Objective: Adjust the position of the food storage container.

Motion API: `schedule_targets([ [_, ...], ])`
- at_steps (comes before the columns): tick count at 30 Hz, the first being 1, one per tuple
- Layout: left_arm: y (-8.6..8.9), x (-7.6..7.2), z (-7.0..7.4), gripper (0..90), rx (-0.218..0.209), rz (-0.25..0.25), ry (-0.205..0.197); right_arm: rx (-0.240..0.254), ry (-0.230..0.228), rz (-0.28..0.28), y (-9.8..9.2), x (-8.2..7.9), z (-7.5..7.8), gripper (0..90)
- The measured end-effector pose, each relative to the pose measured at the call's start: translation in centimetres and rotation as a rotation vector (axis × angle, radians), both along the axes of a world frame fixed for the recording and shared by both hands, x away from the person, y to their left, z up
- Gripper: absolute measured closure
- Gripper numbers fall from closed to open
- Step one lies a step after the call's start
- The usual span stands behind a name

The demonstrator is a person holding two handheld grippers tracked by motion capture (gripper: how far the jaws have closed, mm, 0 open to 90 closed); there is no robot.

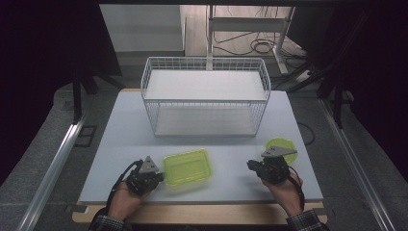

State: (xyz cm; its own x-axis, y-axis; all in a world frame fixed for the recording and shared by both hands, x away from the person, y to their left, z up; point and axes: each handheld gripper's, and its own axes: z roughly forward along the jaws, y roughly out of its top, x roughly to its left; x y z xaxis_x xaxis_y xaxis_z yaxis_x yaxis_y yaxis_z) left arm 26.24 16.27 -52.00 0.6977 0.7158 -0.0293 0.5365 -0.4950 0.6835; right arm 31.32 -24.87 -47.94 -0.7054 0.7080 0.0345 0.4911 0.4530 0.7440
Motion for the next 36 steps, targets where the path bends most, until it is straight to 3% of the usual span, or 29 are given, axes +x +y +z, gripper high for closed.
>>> schedule_targets([
  [4,-0.9,0.5,0.0,89.4,-0.009,-0.011,-0.011,0.003,0.009,0.002,0.0,-0.1,-0.1,82.8],
  [10,-2.2,1.2,-0.2,89.0,0.015,-0.044,-0.008,0.003,0.013,0.003,0.0,0.0,-0.2,82.5],
  [19,-3.2,1.6,-0.3,86.5,0.021,-0.054,-0.011,0.007,0.020,0.009,0.2,-0.1,-0.3,81.9],
  [21,-2.8,1.3,-0.2,80.2,0.022,-0.036,-0.019,0.012,0.021,0.011,0.2,-0.2,-0.3,79.2],
  [24,-1.9,0.6,-0.2,61.3,0.022,0.002,-0.037,0.023,0.026,0.021,0.1,-0.1,-0.4,68.7],
  [25,-1.5,0.4,-0.1,52.9,0.011,0.011,-0.039,0.023,0.022,0.027,0.1,-0.1,-0.5,62.1],
  [26,-1.2,0.1,-0.1,39.0,0.004,0.022,-0.044,0.014,0.010,0.033,0.3,-0.1,-0.8,49.5],
  [27,-0.9,-0.1,-0.1,39.0,0.000,0.032,-0.050,0.014,0.010,0.033,0.3,-0.1,-0.8,49.5],
  [30,-0.4,-0.8,-0.1,17.2,0.001,0.053,-0.060,-0.004,-0.002,0.041,0.6,0.0,-1.3,32.7],
  [36,-0.1,-1.2,-0.2,5.6,0.019,0.070,-0.090,0.026,0.000,0.032,0.8,0.2,-1.6,20.3],
])
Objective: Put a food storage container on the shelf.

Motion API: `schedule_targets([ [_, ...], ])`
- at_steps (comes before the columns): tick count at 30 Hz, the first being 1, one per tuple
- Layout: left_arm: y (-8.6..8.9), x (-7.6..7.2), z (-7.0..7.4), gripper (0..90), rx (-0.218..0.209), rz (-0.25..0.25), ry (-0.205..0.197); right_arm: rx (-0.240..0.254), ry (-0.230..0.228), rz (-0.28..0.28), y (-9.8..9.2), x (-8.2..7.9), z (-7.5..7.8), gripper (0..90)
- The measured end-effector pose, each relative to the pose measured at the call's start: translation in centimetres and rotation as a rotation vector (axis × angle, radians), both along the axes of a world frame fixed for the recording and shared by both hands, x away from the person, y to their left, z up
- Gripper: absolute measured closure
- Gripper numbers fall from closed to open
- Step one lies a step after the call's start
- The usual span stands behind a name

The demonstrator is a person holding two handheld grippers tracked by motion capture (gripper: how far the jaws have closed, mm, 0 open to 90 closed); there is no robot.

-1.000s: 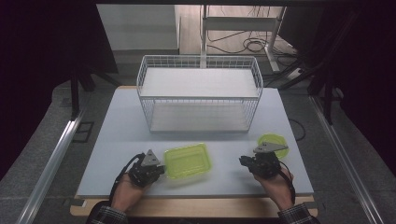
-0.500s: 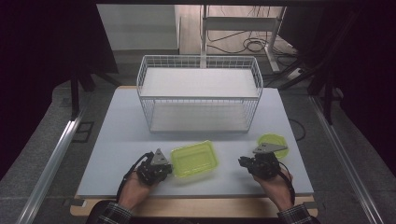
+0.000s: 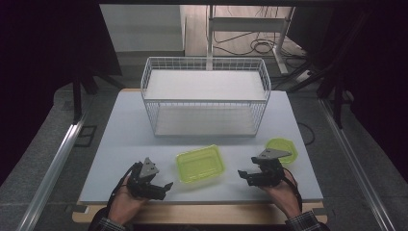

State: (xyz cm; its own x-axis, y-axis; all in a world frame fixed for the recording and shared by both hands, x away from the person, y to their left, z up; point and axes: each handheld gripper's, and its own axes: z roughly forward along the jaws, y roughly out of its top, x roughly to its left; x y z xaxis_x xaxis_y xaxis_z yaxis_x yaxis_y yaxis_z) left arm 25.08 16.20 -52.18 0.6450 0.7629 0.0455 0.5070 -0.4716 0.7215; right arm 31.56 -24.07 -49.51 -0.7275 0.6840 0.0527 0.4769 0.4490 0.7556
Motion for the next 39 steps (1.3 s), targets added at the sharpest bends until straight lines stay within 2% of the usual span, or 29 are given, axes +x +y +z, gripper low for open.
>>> schedule_targets([
  [3,-0.1,-0.3,-0.2,2.5,0.031,0.003,-0.027,0.022,0.012,0.001,0.1,0.2,-0.1,14.7],
  [8,0.5,-0.5,-0.3,1.9,0.017,0.012,-0.039,0.037,0.049,-0.002,0.4,0.4,-0.3,10.3],
  [11,0.8,-0.5,-0.4,1.4,0.007,0.020,-0.041,0.064,0.078,-0.011,0.6,0.6,-0.2,8.5],
  [13,0.8,-0.5,-0.4,1.4,0.006,0.023,-0.042,0.090,0.109,-0.015,0.7,0.8,0.1,5.7],
  [16,0.9,-0.4,-0.5,1.4,0.013,0.025,-0.043,0.152,0.164,-0.031,0.9,1.2,0.5,6.8],
  [21,0.7,-0.3,-0.7,1.4,0.024,0.028,-0.045,0.208,0.263,-0.023,1.6,2.3,1.3,21.2],
  [26,0.7,-0.4,-0.7,1.5,0.027,0.028,-0.042,0.207,0.297,0.013,2.9,3.6,1.2,34.1],
  [34,0.5,-0.3,-0.9,1.7,0.051,0.017,-0.040,0.238,0.404,0.036,5.1,6.0,0.4,47.9],
  [36,0.5,-0.3,-0.9,1.6,0.056,0.013,-0.039,0.239,0.427,0.033,5.4,6.5,0.0,51.7],
  [39,0.4,-0.3,-0.9,1.7,0.061,0.009,-0.038,0.269,0.472,0.031,5.4,7.2,-0.6,56.4],
])
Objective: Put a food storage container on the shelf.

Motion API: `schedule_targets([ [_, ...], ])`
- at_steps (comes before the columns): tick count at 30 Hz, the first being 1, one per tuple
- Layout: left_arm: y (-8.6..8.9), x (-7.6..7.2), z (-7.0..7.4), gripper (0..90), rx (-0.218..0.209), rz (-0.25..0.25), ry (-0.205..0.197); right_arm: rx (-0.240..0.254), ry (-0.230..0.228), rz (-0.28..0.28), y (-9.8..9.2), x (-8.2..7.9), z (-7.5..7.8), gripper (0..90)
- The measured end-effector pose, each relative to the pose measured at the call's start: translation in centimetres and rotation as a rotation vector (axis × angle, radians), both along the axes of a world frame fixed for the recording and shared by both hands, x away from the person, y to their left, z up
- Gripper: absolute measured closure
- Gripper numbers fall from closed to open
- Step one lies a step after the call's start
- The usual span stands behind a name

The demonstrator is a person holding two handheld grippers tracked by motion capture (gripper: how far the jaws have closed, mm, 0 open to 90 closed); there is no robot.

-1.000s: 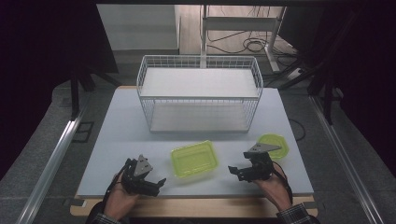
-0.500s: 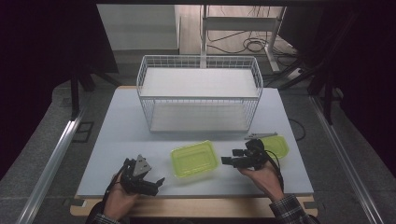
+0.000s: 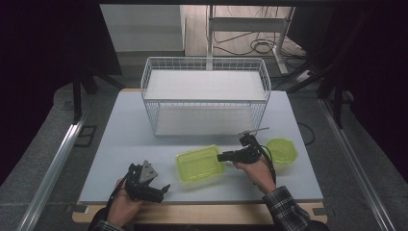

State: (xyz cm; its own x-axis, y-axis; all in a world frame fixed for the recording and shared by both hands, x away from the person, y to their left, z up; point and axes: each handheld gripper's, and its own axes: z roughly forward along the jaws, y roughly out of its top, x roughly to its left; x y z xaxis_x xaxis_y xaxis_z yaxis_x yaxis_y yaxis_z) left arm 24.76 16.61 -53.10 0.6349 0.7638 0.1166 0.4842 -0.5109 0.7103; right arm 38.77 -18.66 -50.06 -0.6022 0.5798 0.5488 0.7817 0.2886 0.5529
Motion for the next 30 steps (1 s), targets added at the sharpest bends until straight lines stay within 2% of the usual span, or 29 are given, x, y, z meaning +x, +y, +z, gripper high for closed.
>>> schedule_targets([
  [4,-0.1,0.0,0.0,1.7,0.007,-0.001,0.000,0.047,0.072,-0.001,0.0,0.7,-0.7,62.1],
  [6,-0.1,0.0,0.0,1.7,0.008,-0.002,-0.002,0.052,0.104,-0.004,0.1,0.9,-0.9,65.7],
  [9,-0.1,0.0,0.0,1.8,0.010,-0.005,-0.004,0.072,0.138,-0.006,0.2,1.2,-1.3,72.8],
  [13,-0.2,0.0,0.0,1.8,0.017,-0.009,-0.005,0.088,0.172,-0.004,0.3,1.3,-1.3,76.8],
  [21,-0.1,0.0,0.0,1.8,0.017,-0.007,-0.011,0.061,0.148,0.035,0.9,0.8,-0.2,79.9],
  [30,0.0,0.0,0.1,1.8,0.017,-0.002,-0.013,0.095,0.111,0.020,0.4,0.5,1.1,79.9],
])
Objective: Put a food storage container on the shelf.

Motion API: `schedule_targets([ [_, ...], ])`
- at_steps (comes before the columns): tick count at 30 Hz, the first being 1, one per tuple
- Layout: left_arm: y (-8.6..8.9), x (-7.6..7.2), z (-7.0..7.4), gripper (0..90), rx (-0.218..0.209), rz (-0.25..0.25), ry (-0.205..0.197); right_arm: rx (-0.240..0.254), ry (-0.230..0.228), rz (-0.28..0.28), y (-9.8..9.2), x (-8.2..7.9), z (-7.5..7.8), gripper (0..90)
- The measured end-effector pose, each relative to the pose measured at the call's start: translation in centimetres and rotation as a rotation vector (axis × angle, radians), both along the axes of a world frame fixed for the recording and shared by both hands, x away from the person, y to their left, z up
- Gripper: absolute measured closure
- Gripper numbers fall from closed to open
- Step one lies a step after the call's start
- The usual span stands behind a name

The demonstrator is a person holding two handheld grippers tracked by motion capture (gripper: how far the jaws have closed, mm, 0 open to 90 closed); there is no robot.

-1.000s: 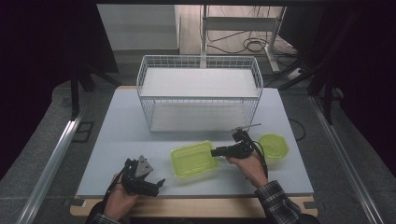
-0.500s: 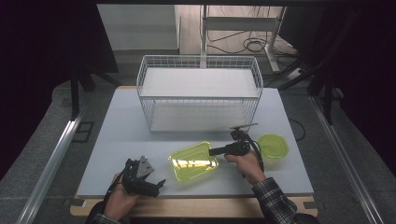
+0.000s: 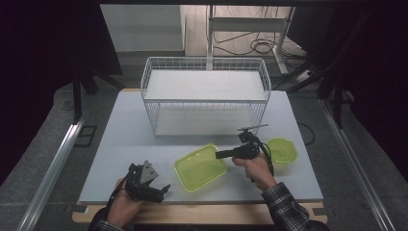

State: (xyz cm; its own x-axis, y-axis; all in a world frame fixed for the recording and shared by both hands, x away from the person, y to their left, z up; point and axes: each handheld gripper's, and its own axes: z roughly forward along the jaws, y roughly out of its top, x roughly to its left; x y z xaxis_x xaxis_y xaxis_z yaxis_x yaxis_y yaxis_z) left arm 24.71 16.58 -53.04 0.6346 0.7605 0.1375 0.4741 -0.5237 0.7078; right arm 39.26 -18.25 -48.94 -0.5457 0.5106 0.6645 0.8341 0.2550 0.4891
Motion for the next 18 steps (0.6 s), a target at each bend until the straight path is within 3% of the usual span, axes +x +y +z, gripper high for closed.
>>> schedule_targets([
  [8,0.1,0.0,0.0,1.8,0.003,0.006,-0.001,0.040,-0.027,-0.031,-0.8,-0.1,1.5,79.9],
  [18,0.2,0.0,0.1,1.5,-0.027,0.009,0.005,0.086,-0.062,-0.062,-1.7,0.2,4.4,79.9],
])
